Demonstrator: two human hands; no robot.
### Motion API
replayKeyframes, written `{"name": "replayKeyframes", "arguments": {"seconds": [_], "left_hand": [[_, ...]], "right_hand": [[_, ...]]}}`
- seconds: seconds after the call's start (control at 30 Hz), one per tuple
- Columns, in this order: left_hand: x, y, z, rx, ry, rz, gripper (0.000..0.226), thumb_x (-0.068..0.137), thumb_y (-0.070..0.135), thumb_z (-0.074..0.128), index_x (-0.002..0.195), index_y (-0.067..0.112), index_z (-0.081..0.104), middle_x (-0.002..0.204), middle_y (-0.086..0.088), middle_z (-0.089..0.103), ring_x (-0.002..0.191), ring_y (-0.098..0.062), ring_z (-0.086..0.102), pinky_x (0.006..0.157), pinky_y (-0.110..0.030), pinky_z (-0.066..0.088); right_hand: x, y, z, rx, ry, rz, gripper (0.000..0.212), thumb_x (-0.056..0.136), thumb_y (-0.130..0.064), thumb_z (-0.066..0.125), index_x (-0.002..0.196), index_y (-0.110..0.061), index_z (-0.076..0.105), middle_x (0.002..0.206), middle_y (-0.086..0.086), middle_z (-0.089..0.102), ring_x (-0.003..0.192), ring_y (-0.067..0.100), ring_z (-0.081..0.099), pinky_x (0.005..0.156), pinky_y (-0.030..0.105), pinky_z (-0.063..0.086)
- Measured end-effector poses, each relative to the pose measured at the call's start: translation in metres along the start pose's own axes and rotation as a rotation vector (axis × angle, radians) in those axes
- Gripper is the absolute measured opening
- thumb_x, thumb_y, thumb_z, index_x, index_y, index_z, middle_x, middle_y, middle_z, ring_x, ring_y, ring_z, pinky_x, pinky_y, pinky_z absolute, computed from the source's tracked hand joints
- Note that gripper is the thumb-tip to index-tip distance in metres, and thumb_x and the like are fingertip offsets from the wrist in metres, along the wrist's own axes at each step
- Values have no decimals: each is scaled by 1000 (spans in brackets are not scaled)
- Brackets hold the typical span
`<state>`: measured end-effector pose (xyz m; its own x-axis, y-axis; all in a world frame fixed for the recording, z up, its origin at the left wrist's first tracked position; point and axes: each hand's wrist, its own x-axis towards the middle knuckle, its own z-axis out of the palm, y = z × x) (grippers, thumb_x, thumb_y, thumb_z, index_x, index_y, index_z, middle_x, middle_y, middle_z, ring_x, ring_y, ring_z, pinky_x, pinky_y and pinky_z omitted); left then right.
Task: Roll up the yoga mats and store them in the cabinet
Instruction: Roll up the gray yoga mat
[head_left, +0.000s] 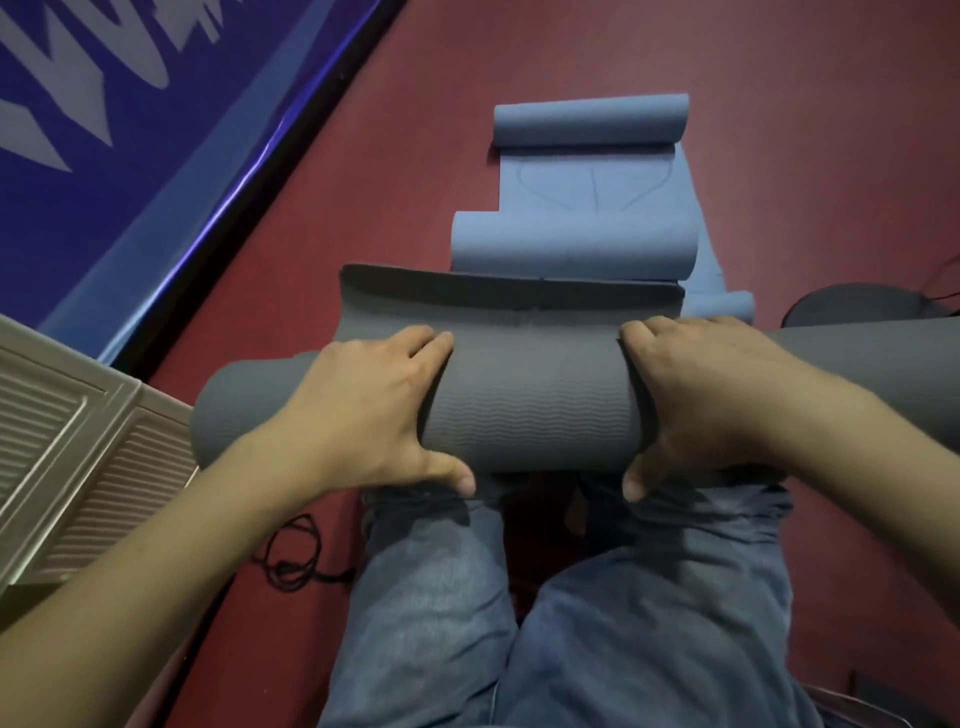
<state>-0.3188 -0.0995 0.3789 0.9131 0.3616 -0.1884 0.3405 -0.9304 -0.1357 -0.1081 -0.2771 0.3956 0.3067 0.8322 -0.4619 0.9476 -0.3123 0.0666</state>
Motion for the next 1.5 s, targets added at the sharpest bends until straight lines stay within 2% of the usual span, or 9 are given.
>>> {"name": "replayKeyframes", "arguments": {"seconds": [0.1,0.2,0.33,0.43,0.57,0.9,1.03,1.37,1.5], "left_hand": [[4,5,3,21,-119,-24,159,41,101,58,161,6,15,159,-4,40,141,-25,46,110,-39,43],[14,8,3,37,-170,-30,165,41,93,71,161,4,3,159,-6,39,144,-25,40,117,-35,34],[25,8,0,9,-94,24,124,38,90,74,134,17,44,130,2,61,118,-23,61,94,-38,51],[29,10,-10,26,-99,76,101,35,95,65,107,25,50,101,9,66,89,-21,65,74,-37,50],[27,17,-25,56,-204,110,101,28,100,61,96,25,53,84,6,64,75,-23,64,70,-38,52],[11,29,-33,-54,-325,188,104,27,100,64,101,27,57,82,9,65,72,-16,63,74,-37,56],[6,28,-28,-230,-477,203,90,27,96,72,89,31,60,80,14,66,70,-8,62,73,-33,56],[38,2,-3,-658,-680,200,72,35,67,91,97,35,70,92,21,75,85,0,71,80,-33,60],[55,-13,1,-661,-593,264,91,37,74,85,117,33,69,133,15,65,120,-3,61,105,-35,49]], "right_hand": [[8,6,0,84,11,-5,98,35,-86,81,101,-25,42,109,-5,58,98,21,58,78,33,39],[14,14,3,103,73,-12,105,37,-90,75,116,-26,49,113,-7,60,100,21,60,82,35,46],[14,21,-3,159,-13,8,105,30,-92,73,113,-29,51,105,-7,63,93,20,63,81,40,56],[9,30,-11,254,-112,26,99,22,-88,78,103,-35,55,94,-10,64,83,16,65,72,40,61],[2,35,-14,354,-246,4,89,22,-82,86,96,-38,61,92,-15,67,87,9,66,77,37,60],[-9,33,-6,449,-491,-31,99,26,-67,95,114,-40,61,111,-15,69,103,12,67,91,37,58],[-14,31,3,581,-691,-128,80,41,-52,99,113,-33,69,108,-15,75,104,8,70,96,35,56],[-18,46,-1,431,-154,-23,113,26,-93,75,123,-40,57,114,-22,62,106,5,62,94,33,53],[-24,39,-7,400,39,-11,81,42,-84,79,104,-38,52,100,-19,58,94,8,60,85,38,53]]}}
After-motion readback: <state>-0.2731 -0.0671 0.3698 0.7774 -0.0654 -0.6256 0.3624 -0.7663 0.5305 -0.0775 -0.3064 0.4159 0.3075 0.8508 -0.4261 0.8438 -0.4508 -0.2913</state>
